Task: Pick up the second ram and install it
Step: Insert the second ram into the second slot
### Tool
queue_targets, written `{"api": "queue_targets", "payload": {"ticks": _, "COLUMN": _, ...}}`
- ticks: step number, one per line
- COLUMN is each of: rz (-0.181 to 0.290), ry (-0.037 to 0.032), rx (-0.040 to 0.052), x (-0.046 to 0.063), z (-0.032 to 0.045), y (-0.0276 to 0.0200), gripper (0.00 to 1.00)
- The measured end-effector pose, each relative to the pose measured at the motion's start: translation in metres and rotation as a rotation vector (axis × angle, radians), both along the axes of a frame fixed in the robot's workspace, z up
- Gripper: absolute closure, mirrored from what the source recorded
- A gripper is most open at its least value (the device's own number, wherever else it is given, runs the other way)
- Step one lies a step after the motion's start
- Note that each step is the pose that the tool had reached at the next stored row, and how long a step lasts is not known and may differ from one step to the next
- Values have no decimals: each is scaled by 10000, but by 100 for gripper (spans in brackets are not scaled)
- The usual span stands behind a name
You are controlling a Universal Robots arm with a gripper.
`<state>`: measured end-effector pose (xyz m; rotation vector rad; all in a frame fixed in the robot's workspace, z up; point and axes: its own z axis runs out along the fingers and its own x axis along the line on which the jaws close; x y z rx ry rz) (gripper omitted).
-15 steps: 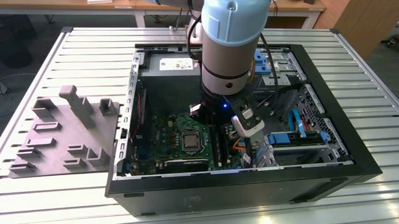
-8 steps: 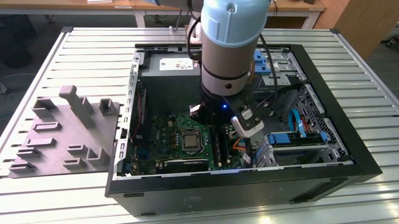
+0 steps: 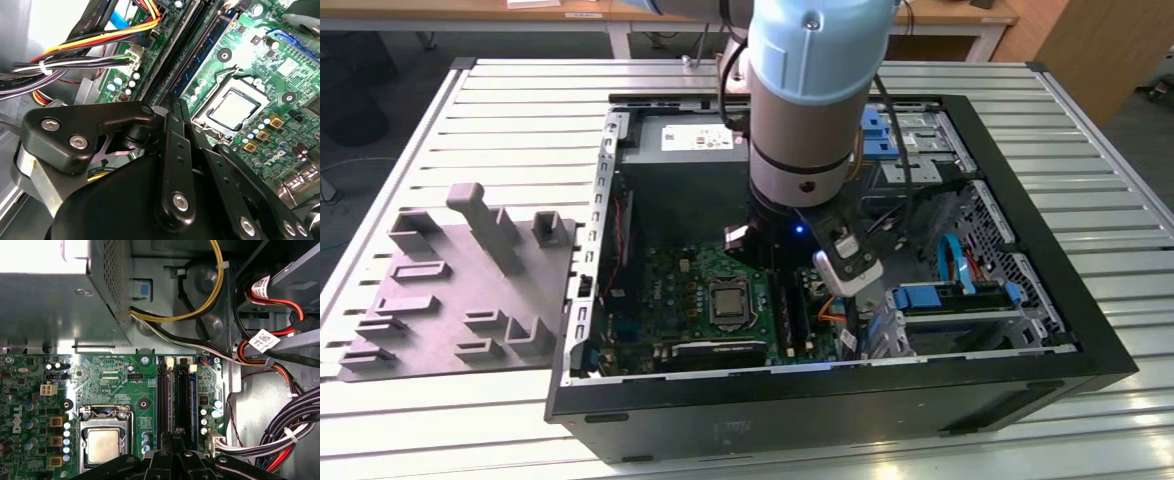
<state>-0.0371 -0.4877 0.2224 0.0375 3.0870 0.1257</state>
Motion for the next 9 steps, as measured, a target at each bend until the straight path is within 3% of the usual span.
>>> {"api": "queue_targets", "payload": {"ticks": 9, "rz": 0, "ry": 1, "rx": -1, "x": 0, "z": -27, "y": 0, "gripper": 89}}
